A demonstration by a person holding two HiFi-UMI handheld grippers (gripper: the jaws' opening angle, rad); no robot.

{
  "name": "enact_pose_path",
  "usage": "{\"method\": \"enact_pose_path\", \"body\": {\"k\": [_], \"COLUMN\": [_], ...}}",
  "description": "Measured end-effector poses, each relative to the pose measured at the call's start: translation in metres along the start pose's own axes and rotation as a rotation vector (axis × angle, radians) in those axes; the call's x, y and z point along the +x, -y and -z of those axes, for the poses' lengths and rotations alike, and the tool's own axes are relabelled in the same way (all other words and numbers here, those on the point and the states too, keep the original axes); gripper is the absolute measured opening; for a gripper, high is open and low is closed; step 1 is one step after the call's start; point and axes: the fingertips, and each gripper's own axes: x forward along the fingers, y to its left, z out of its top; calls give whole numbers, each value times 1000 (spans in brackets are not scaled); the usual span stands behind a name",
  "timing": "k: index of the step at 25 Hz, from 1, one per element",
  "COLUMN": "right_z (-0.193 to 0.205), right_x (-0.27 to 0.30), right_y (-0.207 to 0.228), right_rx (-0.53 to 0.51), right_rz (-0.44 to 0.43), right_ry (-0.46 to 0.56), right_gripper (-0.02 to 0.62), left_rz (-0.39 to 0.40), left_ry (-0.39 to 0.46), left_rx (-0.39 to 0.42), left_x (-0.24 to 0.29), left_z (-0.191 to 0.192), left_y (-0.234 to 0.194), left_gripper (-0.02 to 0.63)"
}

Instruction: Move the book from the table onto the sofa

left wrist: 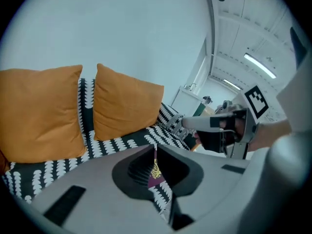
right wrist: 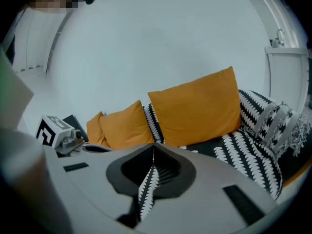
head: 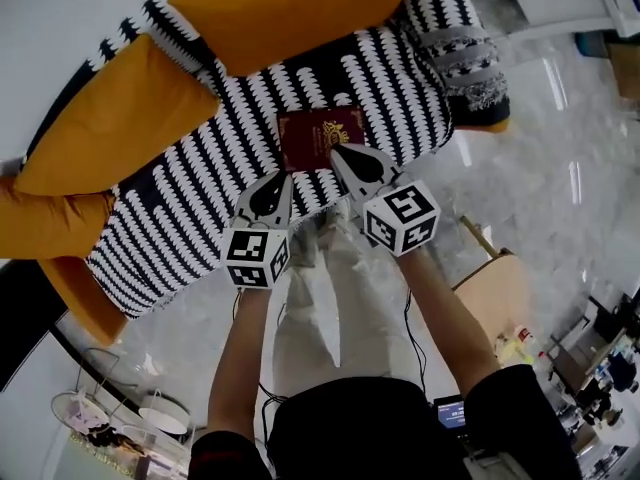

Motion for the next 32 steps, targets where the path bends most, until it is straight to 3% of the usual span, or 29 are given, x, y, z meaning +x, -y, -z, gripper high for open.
{"method": "enact_pose_path", "body": {"k": [9,16,24,32], "right_z": [-37,-79,-121,-144], "right_x": [-44,-74,-116,-161], "right_y": [-51,-88,-122,-171], "right_rx": [-57,-137,-193,-185], "right_rz": [-27,-24,-1,-1], "right_ry": [4,78,170,250], "right_gripper": [18,18,18,18], "left_rz": [-12,-7,75,116], "left_ry": [54,90,172,248], "left_rx": [22,61,80,176], "left_x": [-58,-98,-154,-221], "left_z": [-58,-92,-130,-164], "left_y": [23,43,82,117], "left_gripper": [17,17,17,17]}}
